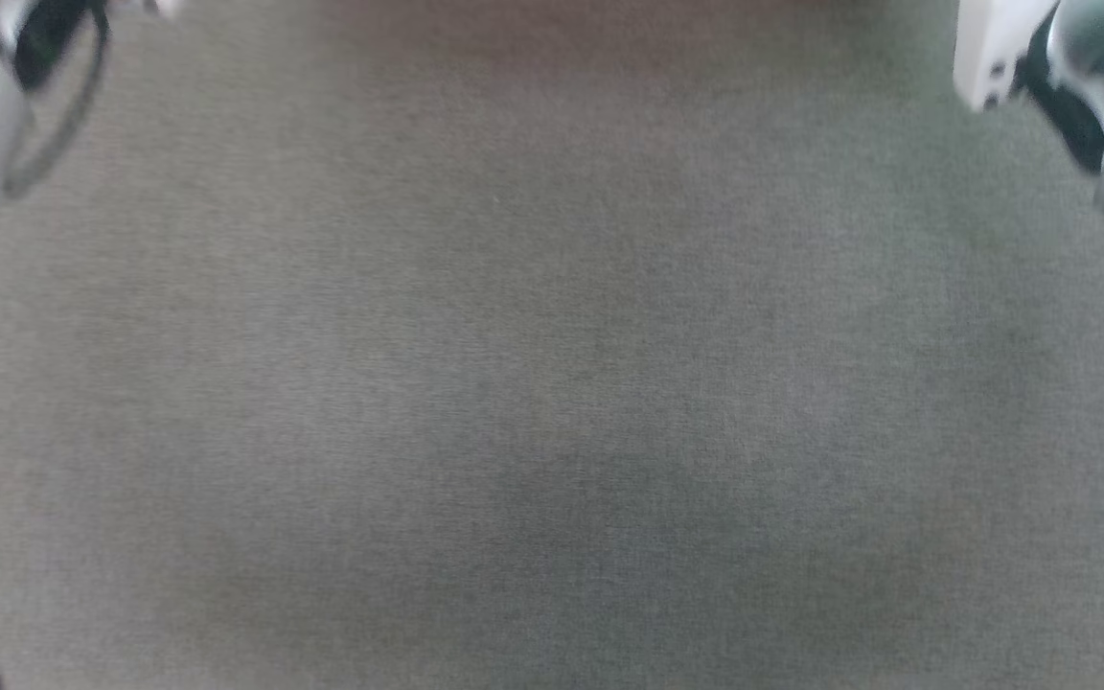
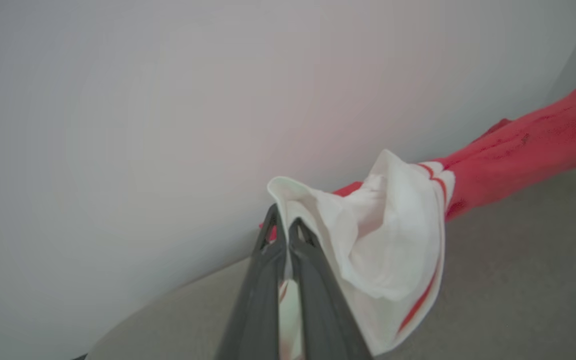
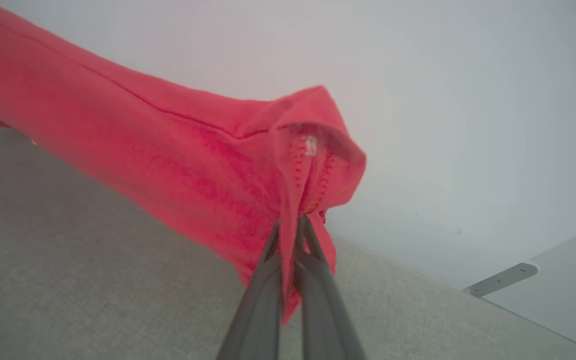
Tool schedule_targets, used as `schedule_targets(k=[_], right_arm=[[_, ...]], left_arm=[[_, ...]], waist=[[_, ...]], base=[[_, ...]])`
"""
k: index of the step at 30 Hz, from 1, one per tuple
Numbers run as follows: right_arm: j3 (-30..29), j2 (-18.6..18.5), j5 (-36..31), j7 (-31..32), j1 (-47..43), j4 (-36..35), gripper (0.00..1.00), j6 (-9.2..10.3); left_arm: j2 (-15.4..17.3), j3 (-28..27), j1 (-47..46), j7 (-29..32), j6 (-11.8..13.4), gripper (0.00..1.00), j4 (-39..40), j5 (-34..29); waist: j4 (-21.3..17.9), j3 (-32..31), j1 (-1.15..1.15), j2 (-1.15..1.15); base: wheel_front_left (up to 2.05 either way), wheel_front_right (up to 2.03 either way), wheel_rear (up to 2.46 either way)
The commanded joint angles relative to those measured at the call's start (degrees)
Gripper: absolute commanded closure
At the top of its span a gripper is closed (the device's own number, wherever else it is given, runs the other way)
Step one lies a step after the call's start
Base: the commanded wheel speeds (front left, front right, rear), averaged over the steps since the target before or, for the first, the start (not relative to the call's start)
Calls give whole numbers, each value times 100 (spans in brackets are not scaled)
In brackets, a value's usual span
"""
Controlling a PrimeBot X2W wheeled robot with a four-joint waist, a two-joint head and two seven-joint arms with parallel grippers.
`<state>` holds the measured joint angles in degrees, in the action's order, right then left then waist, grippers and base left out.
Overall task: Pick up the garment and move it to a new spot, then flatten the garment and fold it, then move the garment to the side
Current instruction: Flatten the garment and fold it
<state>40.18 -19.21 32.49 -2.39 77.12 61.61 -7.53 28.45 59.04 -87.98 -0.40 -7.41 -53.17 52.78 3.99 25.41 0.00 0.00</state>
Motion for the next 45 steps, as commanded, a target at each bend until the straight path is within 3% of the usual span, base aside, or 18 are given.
schedule_targets(k=[1,9,12,17,25,31,40,45], right_arm=[[116,-150,198,54,-324,-175,100,8],[543,-746,1000,390,-1496,-1046,100,8],[640,-1032,1280,483,-1981,-1441,100,9],[682,-1379,1682,689,-2783,-2045,100,9],[651,-1919,1988,1024,-4144,-3052,100,9],[343,-2193,2113,1211,-5250,-3762,100,9],[-379,-2162,1910,1597,-6644,-4620,100,9],[-937,-2022,1680,1752,-7029,-5083,100,9]], left_arm=[[169,180,414,276,-2,100,283,238],[784,501,1621,1099,-3,100,1419,1068],[990,590,2126,1334,124,100,1951,1321],[1491,752,3046,1596,678,100,3078,1593],[2401,989,4380,1673,1819,100,5051,1932],[2816,1087,5112,1540,2463,100,6045,2145],[3259,1134,5531,1477,2869,100,6584,2201],[3404,1075,5412,1511,2962,100,6735,2150]], waist=[[114,-220,0,0],[242,-577,0,0],[267,-686,0,0],[250,-790,0,0],[218,-911,0,0],[196,-956,0,0],[119,-1038,0,0],[52,-1037,0,0]], base=[[0,0,0],[0,0,0],[0,0,0],[0,0,0],[0,0,0],[0,0,0],[0,0,0],[0,0,0]])
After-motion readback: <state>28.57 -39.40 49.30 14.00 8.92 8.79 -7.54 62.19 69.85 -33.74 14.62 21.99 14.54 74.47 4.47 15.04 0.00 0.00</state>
